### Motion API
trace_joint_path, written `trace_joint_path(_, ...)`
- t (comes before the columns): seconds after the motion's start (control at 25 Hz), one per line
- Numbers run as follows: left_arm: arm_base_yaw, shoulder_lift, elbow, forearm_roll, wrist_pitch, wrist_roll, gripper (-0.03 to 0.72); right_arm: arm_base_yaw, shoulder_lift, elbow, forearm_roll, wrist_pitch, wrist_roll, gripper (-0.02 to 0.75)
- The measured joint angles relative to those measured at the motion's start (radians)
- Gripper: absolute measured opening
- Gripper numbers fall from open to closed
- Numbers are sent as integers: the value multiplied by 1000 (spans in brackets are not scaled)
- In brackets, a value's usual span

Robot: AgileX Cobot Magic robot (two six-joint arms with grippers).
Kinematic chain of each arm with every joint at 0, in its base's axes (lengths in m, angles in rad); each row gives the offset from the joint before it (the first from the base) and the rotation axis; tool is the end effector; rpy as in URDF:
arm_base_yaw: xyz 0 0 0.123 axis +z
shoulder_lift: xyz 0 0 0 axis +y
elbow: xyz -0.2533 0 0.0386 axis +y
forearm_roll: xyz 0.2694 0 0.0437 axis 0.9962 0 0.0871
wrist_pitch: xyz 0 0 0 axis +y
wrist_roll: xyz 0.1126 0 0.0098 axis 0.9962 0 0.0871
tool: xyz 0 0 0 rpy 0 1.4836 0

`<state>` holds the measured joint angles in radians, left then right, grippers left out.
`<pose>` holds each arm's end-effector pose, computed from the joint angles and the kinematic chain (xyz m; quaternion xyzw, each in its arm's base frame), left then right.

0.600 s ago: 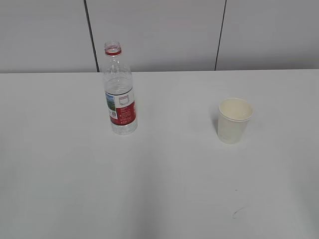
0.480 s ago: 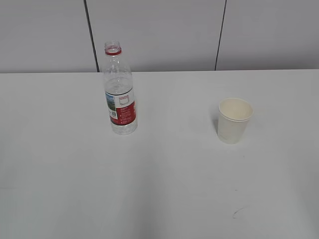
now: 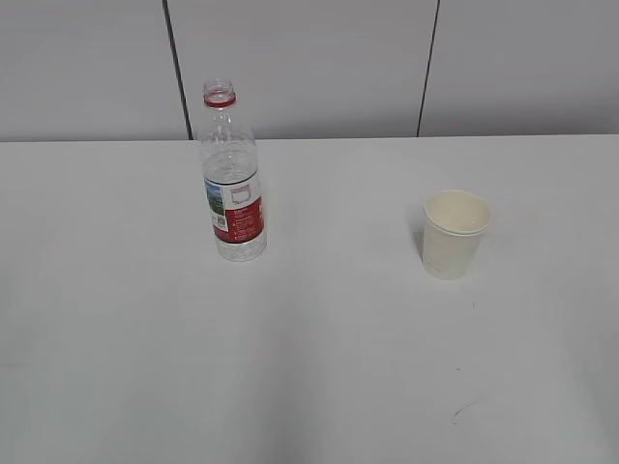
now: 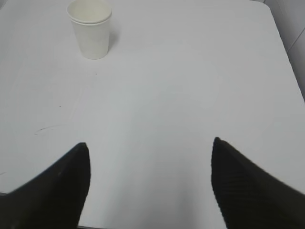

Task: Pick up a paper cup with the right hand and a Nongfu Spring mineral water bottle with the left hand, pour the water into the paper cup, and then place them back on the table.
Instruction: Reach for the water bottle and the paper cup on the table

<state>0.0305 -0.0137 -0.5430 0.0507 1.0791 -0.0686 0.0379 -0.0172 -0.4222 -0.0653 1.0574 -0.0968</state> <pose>0.0540 0.0067 0.2900 -0.0437 0.8417 0.0150 0.5380 0.0688 -0.0038 0.2543 -0.0582 0.8654 -0.0473 0.4954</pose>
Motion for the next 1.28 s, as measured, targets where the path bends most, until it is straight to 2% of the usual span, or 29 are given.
trace_joint_path(0.28, 0, 0, 0, 0, 0, 0, 526, 0, 0, -14, 9, -42, 0, 582)
trace_joint_path(0.4, 0, 0, 0, 0, 0, 0, 526, 0, 15, -26, 21, -150, 2, 582)
trace_joint_path(0.64, 0, 7, 0, 0, -1, 7, 526, 0, 213, -26, 65, -429, 2, 582)
trace_joint_path(0.76, 0, 64, -11, -10, -23, 83, 526, 0, 335, -26, 65, -609, 2, 582)
trace_joint_path(0.88, 0, 166, -26, -18, -172, 155, 526, 0, 468, -26, 96, -786, 2, 582)
trace_joint_path(1.0, 0, 275, -32, -20, -415, 177, 526, 0, 579, -26, 128, -916, 2, 582)
trace_joint_path(1.12, 0, 401, -32, -37, -614, 179, 526, 0, 669, -26, 139, -1007, 2, 582)
trace_joint_path(1.28, -9, 573, -32, -120, -883, 179, 526, 0, 759, -26, 143, -1095, 2, 582)
